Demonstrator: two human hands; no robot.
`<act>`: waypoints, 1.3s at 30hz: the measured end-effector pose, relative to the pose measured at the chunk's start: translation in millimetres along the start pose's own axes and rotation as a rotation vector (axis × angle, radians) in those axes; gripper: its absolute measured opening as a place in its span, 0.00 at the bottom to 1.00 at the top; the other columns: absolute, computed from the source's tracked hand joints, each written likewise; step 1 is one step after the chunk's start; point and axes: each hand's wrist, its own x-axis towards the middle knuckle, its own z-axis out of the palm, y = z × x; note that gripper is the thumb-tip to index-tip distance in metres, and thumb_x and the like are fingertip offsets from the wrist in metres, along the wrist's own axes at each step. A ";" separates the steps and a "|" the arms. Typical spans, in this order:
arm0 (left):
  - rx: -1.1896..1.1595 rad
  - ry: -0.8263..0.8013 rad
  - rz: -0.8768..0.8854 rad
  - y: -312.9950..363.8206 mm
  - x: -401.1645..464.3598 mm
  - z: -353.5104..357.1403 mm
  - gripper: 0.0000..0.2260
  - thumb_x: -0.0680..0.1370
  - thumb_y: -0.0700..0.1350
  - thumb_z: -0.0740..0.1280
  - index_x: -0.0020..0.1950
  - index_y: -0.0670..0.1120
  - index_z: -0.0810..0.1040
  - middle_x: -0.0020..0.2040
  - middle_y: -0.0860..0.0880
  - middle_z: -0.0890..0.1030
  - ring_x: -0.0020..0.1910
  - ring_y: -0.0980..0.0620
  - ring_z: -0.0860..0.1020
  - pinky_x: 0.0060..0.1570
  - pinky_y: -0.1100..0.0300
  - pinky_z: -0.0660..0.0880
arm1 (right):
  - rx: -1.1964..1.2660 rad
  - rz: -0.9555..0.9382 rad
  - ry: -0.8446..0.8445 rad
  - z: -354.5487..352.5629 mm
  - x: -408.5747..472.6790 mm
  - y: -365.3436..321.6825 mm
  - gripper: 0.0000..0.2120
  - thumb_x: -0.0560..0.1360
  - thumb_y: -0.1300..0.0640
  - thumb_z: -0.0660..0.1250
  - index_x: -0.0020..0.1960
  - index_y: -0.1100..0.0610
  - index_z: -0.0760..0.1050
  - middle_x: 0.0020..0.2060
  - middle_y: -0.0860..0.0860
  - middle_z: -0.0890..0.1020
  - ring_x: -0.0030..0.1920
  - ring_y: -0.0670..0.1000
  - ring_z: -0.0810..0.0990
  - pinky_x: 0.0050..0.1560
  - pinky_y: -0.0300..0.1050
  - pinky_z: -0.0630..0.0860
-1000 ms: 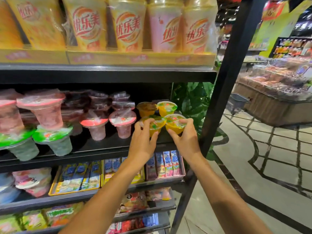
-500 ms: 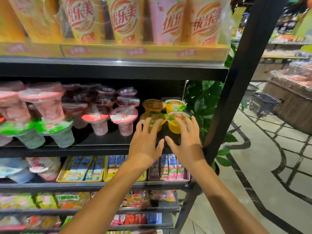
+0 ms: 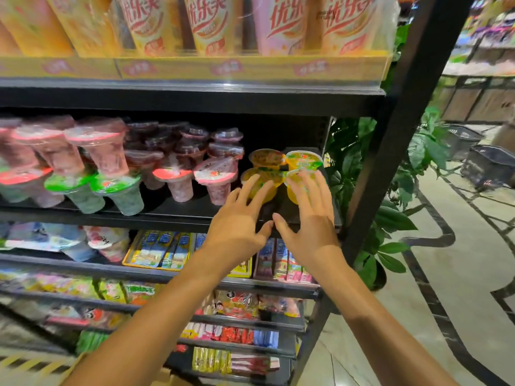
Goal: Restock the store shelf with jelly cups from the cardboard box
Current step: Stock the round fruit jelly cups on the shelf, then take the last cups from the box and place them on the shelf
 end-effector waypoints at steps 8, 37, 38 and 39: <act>0.073 0.038 0.112 -74.3 -113.1 -40.7 0.25 0.81 0.61 0.57 0.77 0.54 0.66 0.76 0.55 0.68 0.77 0.51 0.65 0.70 0.51 0.70 | 0.105 -0.255 -0.117 9.0 -48.4 -65.3 0.23 0.79 0.51 0.69 0.73 0.54 0.72 0.73 0.46 0.70 0.78 0.48 0.62 0.77 0.42 0.62; -0.063 -0.547 -0.850 -497.1 -595.0 44.3 0.24 0.75 0.58 0.58 0.64 0.47 0.77 0.61 0.43 0.82 0.57 0.39 0.82 0.54 0.48 0.81 | 0.159 0.021 -1.365 433.9 -256.0 -299.8 0.24 0.78 0.39 0.66 0.73 0.36 0.65 0.69 0.41 0.69 0.67 0.47 0.73 0.64 0.47 0.75; -0.063 -0.546 -0.884 -501.2 -587.7 43.7 0.25 0.77 0.58 0.57 0.68 0.46 0.77 0.65 0.43 0.79 0.63 0.39 0.79 0.60 0.48 0.78 | 0.148 0.022 -1.389 454.8 -254.6 -298.8 0.26 0.78 0.39 0.66 0.74 0.37 0.64 0.69 0.42 0.70 0.68 0.47 0.73 0.65 0.45 0.74; -0.061 -0.556 -0.918 -508.9 -585.4 51.4 0.26 0.79 0.57 0.58 0.73 0.46 0.73 0.71 0.44 0.75 0.69 0.40 0.74 0.67 0.48 0.74 | 0.140 -0.001 -1.406 474.8 -255.3 -298.0 0.27 0.79 0.40 0.66 0.76 0.40 0.64 0.70 0.43 0.71 0.69 0.47 0.73 0.66 0.44 0.73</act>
